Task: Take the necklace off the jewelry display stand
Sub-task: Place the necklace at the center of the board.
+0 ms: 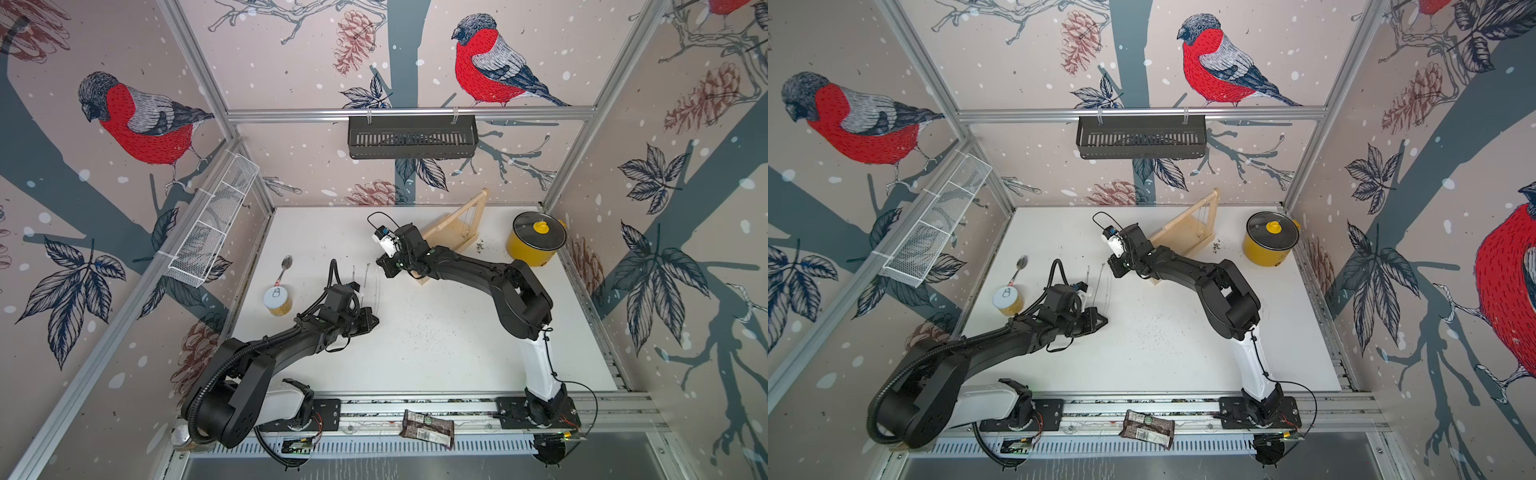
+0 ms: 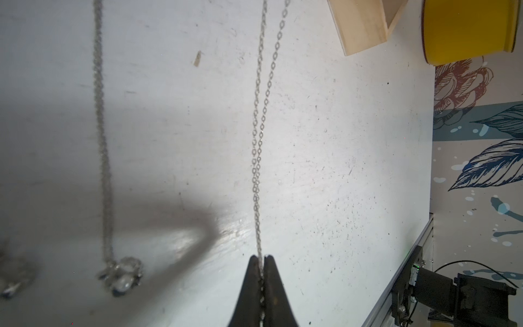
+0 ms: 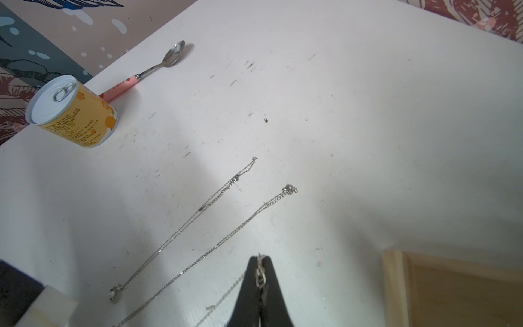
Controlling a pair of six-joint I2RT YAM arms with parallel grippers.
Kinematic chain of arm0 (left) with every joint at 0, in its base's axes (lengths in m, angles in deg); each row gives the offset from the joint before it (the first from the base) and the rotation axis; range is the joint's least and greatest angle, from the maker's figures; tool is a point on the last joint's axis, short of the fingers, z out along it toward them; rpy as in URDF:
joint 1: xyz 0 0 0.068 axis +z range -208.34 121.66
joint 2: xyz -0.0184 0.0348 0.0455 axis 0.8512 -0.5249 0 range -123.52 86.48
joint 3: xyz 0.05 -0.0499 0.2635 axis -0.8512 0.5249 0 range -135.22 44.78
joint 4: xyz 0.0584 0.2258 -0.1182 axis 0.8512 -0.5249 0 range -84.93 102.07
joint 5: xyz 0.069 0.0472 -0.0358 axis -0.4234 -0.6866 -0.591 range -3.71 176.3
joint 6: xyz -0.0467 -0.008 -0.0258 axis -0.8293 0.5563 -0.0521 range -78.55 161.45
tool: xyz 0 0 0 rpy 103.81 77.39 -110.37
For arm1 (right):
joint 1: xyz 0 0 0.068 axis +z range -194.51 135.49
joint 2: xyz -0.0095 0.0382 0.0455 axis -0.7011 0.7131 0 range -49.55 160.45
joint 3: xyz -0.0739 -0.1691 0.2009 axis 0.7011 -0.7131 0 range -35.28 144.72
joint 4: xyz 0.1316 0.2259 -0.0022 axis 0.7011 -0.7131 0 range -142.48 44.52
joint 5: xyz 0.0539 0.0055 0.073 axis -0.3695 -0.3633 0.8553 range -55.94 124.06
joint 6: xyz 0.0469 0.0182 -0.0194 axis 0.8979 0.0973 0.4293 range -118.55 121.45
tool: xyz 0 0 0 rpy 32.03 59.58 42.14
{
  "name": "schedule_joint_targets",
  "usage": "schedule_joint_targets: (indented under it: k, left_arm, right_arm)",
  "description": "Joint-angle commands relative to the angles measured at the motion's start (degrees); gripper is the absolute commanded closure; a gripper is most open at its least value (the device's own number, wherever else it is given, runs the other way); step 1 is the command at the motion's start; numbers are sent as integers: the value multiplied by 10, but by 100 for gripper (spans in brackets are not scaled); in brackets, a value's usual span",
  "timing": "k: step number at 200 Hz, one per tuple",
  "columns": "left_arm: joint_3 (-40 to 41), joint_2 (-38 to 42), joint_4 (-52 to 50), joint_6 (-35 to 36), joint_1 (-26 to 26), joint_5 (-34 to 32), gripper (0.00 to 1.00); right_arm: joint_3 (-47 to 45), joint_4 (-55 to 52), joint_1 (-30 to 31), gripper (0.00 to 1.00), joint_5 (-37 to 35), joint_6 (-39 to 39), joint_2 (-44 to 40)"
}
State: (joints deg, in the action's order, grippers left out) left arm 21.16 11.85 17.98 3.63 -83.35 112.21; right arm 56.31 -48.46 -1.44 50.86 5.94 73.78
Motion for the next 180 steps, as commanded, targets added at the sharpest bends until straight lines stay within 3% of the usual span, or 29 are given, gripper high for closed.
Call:
schedule_joint_targets:
  k: [1, 180]
  left_arm:
    - [-4, -8, 12, -12, 3, -1, 100]
    - [-64, -85, -31, -27, 20, -6, 100]
  right_arm:
    - [25, -17, -2, 97, 6, -6, 22]
    - [111, -50, -6, 97, 2, -13, 120]
